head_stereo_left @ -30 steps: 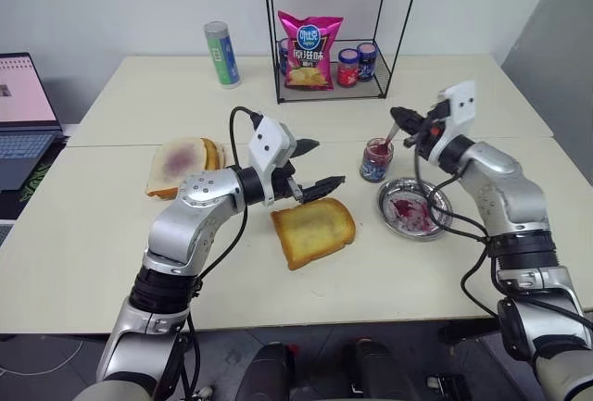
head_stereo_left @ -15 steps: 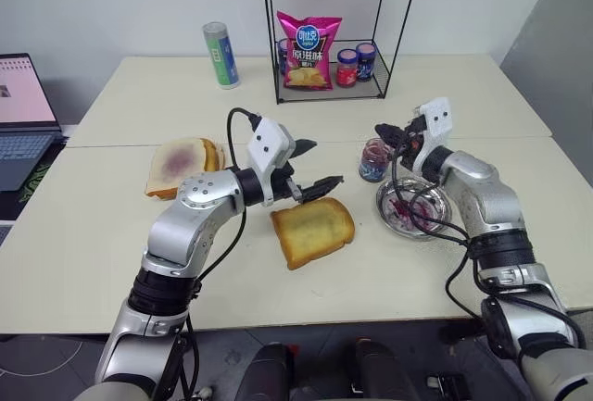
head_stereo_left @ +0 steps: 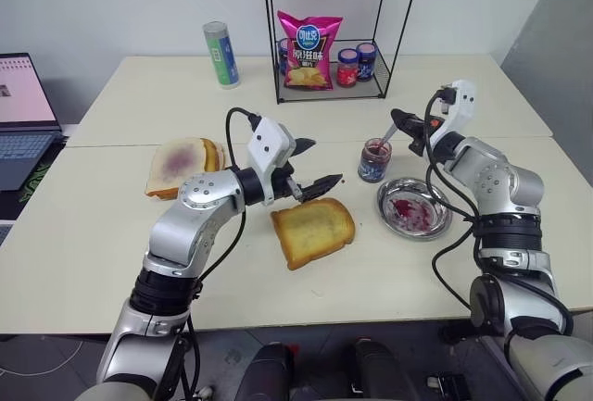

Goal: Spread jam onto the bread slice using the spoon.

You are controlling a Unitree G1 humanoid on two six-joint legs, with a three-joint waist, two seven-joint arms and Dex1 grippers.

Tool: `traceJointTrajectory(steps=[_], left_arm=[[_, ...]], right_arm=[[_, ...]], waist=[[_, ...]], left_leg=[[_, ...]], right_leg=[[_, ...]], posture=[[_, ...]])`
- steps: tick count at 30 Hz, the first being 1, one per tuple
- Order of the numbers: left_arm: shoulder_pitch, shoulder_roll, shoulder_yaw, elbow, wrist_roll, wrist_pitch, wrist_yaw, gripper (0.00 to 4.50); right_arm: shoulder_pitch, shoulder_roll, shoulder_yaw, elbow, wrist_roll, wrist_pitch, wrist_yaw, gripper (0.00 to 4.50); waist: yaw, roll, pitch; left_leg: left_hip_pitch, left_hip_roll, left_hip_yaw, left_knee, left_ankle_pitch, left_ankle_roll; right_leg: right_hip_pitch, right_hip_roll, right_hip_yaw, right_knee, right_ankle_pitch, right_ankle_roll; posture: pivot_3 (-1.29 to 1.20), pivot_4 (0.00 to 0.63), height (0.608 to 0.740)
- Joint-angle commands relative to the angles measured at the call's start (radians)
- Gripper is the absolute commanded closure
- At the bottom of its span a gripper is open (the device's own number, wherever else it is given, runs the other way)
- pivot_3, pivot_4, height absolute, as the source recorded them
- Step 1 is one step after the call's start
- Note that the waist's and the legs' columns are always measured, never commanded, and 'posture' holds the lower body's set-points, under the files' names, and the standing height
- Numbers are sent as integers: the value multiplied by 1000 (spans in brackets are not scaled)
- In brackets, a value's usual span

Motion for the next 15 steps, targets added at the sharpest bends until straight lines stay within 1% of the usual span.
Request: traceJointTrajectory(steps=[1, 7, 15], left_arm=[[-11, -10, 2, -8, 4, -29, -1, 0], [-18, -19, -4, 8, 12, -42, -6, 0], [-29, -17, -6, 28, 26, -59, -16, 0]], right_arm=[[-43, -10, -60, -28, 43, 21, -31, 4438], [-48, -16, -87, -32, 50, 33, -57, 4438], [-71, 11, -184, -17, 136, 83, -145, 4438]], waist=[[0, 0, 0], [0, 0, 0], [0, 0, 0]], left_leg=[[0, 0, 0, 0, 0, 0], [0, 0, 0, 0, 0, 0], [0, 0, 0, 0, 0, 0]], right_leg=[[0, 0, 0, 0, 0, 0], [0, 0, 0, 0, 0, 0], [0, 0, 0, 0, 0, 0]], posture=[[0, 150, 740], [0, 150, 740], [0, 150, 740]])
